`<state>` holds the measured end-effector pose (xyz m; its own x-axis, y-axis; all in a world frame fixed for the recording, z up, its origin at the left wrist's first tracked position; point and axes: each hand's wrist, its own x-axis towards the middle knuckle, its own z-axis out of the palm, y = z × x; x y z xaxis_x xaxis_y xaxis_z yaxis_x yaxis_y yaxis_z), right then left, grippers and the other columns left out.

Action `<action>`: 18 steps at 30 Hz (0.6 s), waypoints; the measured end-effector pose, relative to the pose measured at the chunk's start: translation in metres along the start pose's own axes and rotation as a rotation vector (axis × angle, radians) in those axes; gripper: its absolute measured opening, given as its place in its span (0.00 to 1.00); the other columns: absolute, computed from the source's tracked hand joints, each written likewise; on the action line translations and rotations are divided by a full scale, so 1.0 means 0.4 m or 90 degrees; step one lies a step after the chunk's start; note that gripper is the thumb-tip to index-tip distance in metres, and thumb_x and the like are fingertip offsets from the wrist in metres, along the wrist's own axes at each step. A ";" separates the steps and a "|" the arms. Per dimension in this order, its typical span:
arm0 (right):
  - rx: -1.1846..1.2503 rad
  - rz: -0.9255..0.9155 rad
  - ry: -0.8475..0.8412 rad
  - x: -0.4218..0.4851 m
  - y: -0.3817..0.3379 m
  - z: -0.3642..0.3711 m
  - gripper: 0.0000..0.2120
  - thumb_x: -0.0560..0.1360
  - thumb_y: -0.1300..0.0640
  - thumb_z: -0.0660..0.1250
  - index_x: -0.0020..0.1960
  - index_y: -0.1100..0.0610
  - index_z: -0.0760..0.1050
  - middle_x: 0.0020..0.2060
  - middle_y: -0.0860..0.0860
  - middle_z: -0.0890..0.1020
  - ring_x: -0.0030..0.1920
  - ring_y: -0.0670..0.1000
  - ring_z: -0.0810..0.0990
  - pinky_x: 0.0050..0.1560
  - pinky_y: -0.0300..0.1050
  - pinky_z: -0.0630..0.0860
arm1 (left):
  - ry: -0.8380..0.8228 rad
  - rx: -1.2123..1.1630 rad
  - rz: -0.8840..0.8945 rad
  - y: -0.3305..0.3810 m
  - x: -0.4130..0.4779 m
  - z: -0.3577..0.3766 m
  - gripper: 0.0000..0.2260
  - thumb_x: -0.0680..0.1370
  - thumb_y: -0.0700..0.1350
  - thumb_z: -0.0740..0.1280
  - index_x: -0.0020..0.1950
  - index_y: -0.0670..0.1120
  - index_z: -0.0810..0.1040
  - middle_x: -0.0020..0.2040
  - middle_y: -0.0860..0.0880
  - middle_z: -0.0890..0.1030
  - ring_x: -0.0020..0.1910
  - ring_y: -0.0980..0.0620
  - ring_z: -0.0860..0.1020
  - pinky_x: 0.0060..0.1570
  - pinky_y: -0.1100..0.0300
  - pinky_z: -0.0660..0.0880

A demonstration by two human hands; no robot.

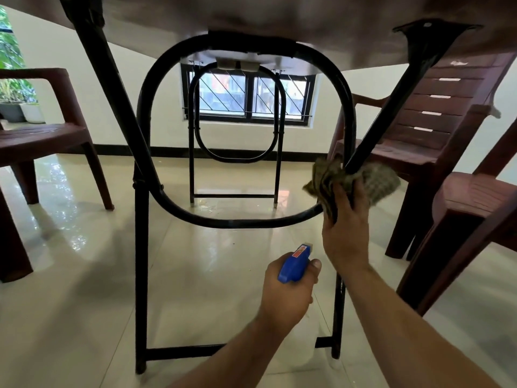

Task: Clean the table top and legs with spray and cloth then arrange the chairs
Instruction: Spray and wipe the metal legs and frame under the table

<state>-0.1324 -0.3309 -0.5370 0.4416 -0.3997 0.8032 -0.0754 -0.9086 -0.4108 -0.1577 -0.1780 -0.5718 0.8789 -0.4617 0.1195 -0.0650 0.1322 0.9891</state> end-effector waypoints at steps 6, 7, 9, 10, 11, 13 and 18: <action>0.121 0.258 -0.094 -0.222 0.091 -0.007 0.17 0.74 0.64 0.70 0.59 0.50 0.74 0.60 0.46 0.77 0.60 0.51 0.79 0.62 0.50 0.77 | -0.016 -0.006 0.007 -0.019 -0.001 0.009 0.04 0.80 0.47 0.71 0.52 0.47 0.79 0.40 0.42 0.79 0.31 0.51 0.75 0.32 0.67 0.75; 0.157 0.272 -0.085 -0.206 0.080 -0.009 0.17 0.74 0.64 0.70 0.60 0.50 0.73 0.58 0.45 0.78 0.59 0.50 0.80 0.62 0.51 0.78 | -0.019 -0.004 0.007 -0.028 0.000 0.009 0.04 0.80 0.46 0.70 0.50 0.47 0.78 0.39 0.42 0.78 0.32 0.50 0.74 0.33 0.66 0.76; 0.178 0.245 -0.056 -0.142 0.053 -0.018 0.27 0.74 0.66 0.70 0.68 0.50 0.66 0.61 0.48 0.77 0.61 0.50 0.78 0.62 0.51 0.77 | -0.021 0.009 0.011 -0.044 0.002 0.008 0.04 0.80 0.47 0.70 0.47 0.52 0.76 0.39 0.43 0.77 0.32 0.49 0.74 0.33 0.66 0.76; 0.146 0.201 -0.059 -0.115 0.045 -0.023 0.32 0.74 0.66 0.69 0.72 0.49 0.61 0.64 0.49 0.74 0.63 0.49 0.75 0.64 0.48 0.75 | -0.018 0.022 0.004 -0.057 0.001 0.011 0.05 0.80 0.47 0.70 0.47 0.54 0.75 0.39 0.43 0.78 0.32 0.50 0.74 0.33 0.66 0.76; 0.111 0.162 -0.066 -0.096 0.044 -0.022 0.36 0.74 0.67 0.68 0.75 0.49 0.57 0.67 0.49 0.72 0.65 0.47 0.73 0.64 0.45 0.72 | -0.010 0.025 -0.002 -0.062 0.003 0.010 0.05 0.80 0.47 0.70 0.48 0.55 0.75 0.39 0.43 0.78 0.32 0.51 0.74 0.33 0.67 0.76; 0.093 0.173 -0.088 -0.114 0.067 -0.004 0.34 0.76 0.67 0.65 0.77 0.52 0.56 0.69 0.51 0.70 0.66 0.48 0.72 0.65 0.44 0.70 | -0.005 0.015 -0.010 -0.070 0.005 0.010 0.04 0.80 0.47 0.70 0.50 0.49 0.77 0.39 0.41 0.79 0.32 0.51 0.74 0.32 0.67 0.75; 0.159 0.450 -0.232 -0.327 0.150 0.017 0.18 0.73 0.72 0.61 0.59 0.58 0.76 0.47 0.49 0.81 0.52 0.53 0.82 0.55 0.48 0.79 | -0.013 0.015 0.015 -0.085 0.017 0.016 0.08 0.80 0.45 0.70 0.50 0.40 0.78 0.41 0.32 0.78 0.32 0.47 0.72 0.34 0.63 0.74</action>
<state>-0.1884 -0.3322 -0.6697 0.6294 -0.7628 0.1482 -0.2612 -0.3873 -0.8842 -0.1525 -0.1912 -0.6040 0.8672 -0.4767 0.1441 -0.0970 0.1221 0.9878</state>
